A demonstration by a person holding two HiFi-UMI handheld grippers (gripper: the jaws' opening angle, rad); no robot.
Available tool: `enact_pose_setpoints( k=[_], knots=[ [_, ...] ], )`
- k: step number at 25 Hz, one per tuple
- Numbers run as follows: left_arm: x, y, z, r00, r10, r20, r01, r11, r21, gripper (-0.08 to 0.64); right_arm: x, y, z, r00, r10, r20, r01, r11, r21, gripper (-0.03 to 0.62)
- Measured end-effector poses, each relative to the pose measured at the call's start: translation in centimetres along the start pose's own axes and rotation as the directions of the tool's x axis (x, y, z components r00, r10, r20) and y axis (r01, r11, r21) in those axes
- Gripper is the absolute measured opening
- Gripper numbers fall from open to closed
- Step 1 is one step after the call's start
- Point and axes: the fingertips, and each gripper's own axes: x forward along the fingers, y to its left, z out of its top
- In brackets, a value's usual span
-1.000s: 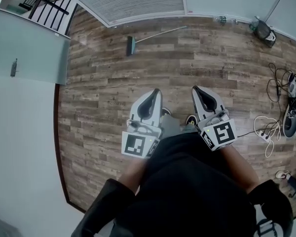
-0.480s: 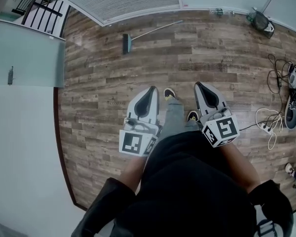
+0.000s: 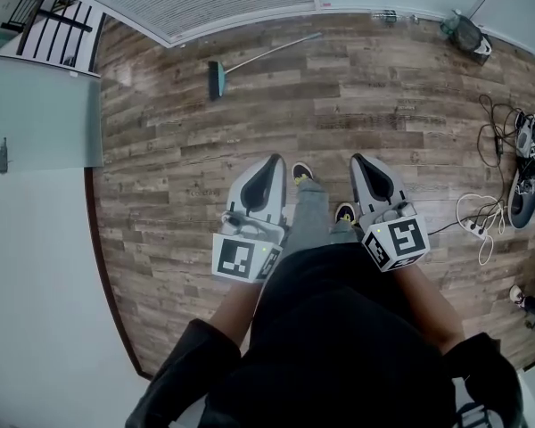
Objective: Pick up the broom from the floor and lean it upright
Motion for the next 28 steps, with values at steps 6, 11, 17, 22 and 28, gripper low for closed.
enact_pose_setpoints(
  k=[6,11,17,22,28],
  knots=[
    [4.8,6.9,0.7,1.0,-0.002,0.016,0.003,0.999,-0.037,0.017,7.8,-0.4,1.6,1.0,-0.01,-0.018,0.01,1.0,-0.025,0.015],
    [7.7,12.4,1.9,0.999,0.0,0.038,0.002,0.998,-0.056,0.017,14.0,0.5,3.3,1.0,0.005,-0.018,-0.006,0.998,-0.06,0.015],
    [8.8,17.6,2.1,0.999,0.002,0.05,0.002,0.997,-0.071,0.017,18.9,2.3,3.5,0.999,0.018,-0.05,-0.022,0.996,-0.091,0.015],
    [9.5,20.6,1.9,0.999,0.003,0.054,0.002,0.995,-0.098,0.017,21.5,3.5,3.5,0.998,0.009,-0.066,-0.015,0.995,-0.096,0.015],
    [9.8,22.8,2.2,0.998,0.006,0.067,0.002,0.993,-0.114,0.017,23.7,4.7,3.5,0.997,0.019,-0.08,-0.028,0.993,-0.116,0.015]
  ],
)
